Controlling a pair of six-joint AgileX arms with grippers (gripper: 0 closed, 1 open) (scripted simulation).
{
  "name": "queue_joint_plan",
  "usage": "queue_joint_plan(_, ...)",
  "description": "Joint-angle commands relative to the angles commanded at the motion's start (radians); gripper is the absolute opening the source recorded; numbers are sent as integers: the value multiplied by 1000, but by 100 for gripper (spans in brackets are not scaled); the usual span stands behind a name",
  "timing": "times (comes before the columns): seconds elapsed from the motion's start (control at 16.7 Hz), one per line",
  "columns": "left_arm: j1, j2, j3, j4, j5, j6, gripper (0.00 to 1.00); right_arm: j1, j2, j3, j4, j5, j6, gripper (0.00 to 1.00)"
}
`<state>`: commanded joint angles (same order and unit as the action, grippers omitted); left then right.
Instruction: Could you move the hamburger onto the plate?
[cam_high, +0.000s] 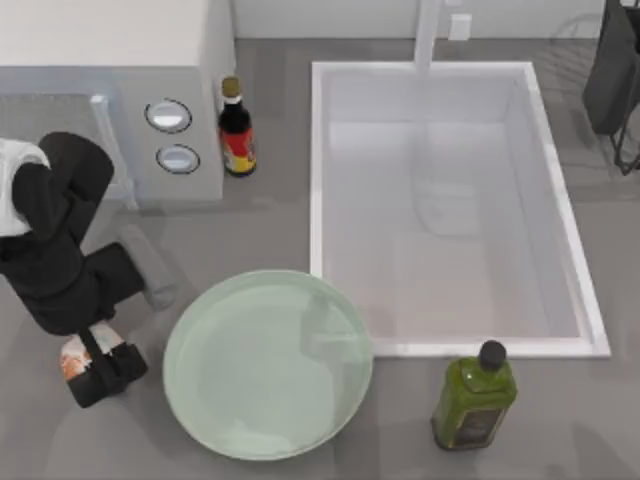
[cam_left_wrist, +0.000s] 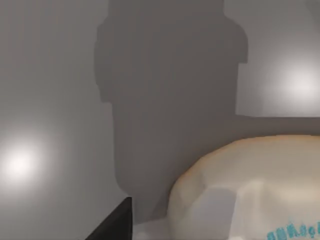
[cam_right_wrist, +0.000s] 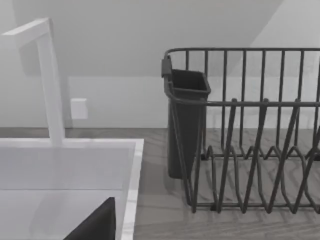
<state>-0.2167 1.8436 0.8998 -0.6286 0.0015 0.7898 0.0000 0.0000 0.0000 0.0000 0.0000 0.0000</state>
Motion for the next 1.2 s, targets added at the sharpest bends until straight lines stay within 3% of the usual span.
queue_joint_plan(0.18, 0, 0, 0, 0, 0, 0, 2, 0, 0, 0, 0, 0, 0, 100)
queue_joint_plan(0.24, 0, 0, 0, 0, 0, 0, 0, 0, 0, 0, 0, 0, 0, 100)
queue_joint_plan(0.66, 0, 0, 0, 0, 0, 0, 0, 0, 0, 0, 0, 0, 0, 100)
queue_joint_plan(0.96, 2, -93, 88, -144, 18, -5, 0, 0, 0, 0, 0, 0, 0, 100)
queue_joint_plan(1.2, 1, -166, 207, -360, 18, -8, 0, 0, 0, 0, 0, 0, 0, 100)
